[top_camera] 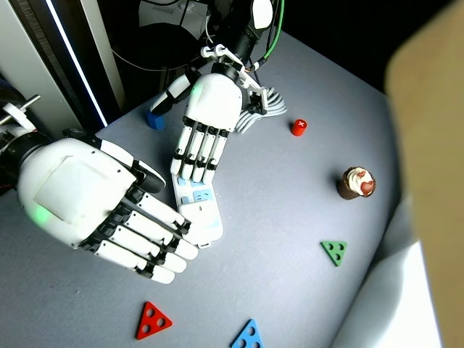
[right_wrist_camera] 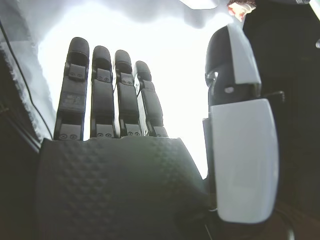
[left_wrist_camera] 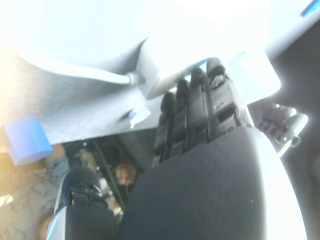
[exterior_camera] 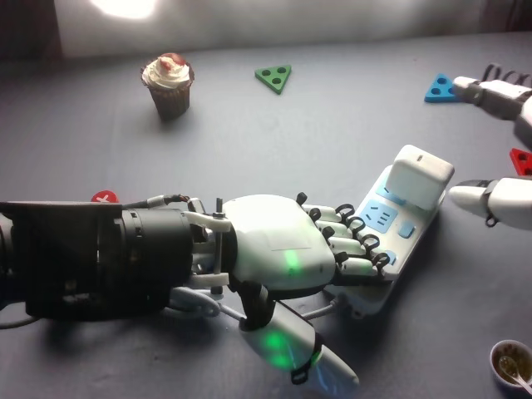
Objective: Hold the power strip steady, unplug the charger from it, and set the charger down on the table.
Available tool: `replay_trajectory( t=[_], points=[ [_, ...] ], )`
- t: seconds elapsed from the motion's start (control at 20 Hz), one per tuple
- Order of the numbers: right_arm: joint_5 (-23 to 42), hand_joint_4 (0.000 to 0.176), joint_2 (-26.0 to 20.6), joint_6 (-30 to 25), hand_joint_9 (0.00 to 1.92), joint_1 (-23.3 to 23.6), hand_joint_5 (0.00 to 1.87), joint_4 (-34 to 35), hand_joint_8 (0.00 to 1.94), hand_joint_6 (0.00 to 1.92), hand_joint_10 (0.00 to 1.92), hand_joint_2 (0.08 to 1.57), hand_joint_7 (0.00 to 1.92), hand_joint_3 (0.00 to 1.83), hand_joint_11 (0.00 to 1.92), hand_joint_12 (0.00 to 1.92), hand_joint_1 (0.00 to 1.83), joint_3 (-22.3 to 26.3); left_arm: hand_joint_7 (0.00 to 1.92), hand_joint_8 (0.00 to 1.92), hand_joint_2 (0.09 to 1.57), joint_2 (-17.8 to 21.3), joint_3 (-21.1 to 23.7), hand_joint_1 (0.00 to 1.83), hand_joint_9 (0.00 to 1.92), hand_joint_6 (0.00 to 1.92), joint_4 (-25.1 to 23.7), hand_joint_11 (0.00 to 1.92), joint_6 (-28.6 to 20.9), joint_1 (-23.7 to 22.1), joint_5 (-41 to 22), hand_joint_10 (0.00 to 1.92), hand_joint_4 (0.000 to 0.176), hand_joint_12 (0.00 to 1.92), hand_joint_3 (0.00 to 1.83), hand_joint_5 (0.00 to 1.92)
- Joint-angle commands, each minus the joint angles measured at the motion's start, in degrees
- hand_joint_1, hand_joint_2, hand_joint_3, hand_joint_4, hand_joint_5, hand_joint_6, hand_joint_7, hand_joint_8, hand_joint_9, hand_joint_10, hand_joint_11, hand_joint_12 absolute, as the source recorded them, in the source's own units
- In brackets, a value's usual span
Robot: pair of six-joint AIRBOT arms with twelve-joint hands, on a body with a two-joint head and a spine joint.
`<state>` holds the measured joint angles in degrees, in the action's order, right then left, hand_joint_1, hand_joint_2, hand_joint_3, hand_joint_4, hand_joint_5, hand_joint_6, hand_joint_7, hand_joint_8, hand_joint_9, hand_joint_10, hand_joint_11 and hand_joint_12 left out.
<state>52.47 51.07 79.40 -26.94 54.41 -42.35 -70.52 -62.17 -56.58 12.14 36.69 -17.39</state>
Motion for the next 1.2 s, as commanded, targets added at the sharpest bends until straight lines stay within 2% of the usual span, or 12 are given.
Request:
replay_trajectory(
  t=[0.0, 0.2, 0.3, 0.5, 0.9, 1.15],
  points=[
    [5.35, 0.0, -0.37, -0.15, 0.28, 0.86, 0.23, -2.39, 0.0, 0.01, 0.0, 1.07, 0.27, 0.0, 0.31, 0.08, 1.02, -0.42, 0.12, 0.0, 1.03, -0.75, 0.07, 0.0, 0.11, 0.0, 0.8, 0.08, -0.3, 0.03, -3.62, 0.0, 0.0, 0.12, 0.0, 0.11],
    [5.33, 0.0, 1.63, 0.22, 0.36, 1.58, 0.3, -0.18, 0.01, 0.01, 0.01, 1.06, 0.34, 0.0, 0.38, 0.13, 1.08, -1.15, 0.12, 0.01, 1.03, -0.98, 0.02, 0.0, 0.11, 0.01, 0.8, 0.07, -0.4, 0.72, -3.69, 0.01, 0.0, 0.11, 0.0, 0.1],
    [5.33, 0.0, 3.24, 2.5, 0.4, 2.22, 0.33, 3.44, 0.0, 0.0, 0.01, 1.08, 0.36, 0.0, 0.41, 0.17, 1.08, -1.76, 0.11, 0.0, 1.03, -1.02, 0.03, 0.0, 0.09, 0.0, 0.8, 0.06, -0.4, 1.05, -3.77, 0.0, 0.0, 0.1, 0.0, 0.1],
    [7.01, 0.0, 6.4, 3.29, 0.46, 2.48, 0.39, 4.97, 0.0, 0.0, 0.0, 1.08, 0.42, 0.0, 0.31, 0.5, 1.11, -3.03, 0.09, 0.0, 1.03, -0.98, 0.1, 0.0, 0.08, 0.0, 0.79, 0.05, -0.4, 1.52, -3.96, 0.0, 0.0, 0.09, 0.0, 0.09],
    [8.4, 0.0, 11.09, 4.72, 0.5, 4.73, 0.43, 10.39, 0.01, 0.01, 0.01, 1.07, 0.47, 0.0, 0.34, 0.53, 1.12, -6.21, 0.11, 0.0, 1.04, -0.8, 0.1, 0.0, 0.1, 0.0, 0.76, 0.07, -0.38, 1.55, -4.01, 0.0, 0.0, 0.1, 0.0, 0.1],
    [8.09, 0.0, 12.44, 5.15, 0.51, 5.74, 0.45, 14.49, 0.01, 0.01, 0.01, 1.1, 0.48, 0.0, 0.34, 0.53, 1.09, -7.36, 0.1, 0.0, 1.03, -0.62, -0.04, 0.0, 0.09, 0.0, 0.76, 0.06, -0.37, 1.52, -3.84, 0.0, 0.0, 0.09, 0.0, 0.09]
  ],
)
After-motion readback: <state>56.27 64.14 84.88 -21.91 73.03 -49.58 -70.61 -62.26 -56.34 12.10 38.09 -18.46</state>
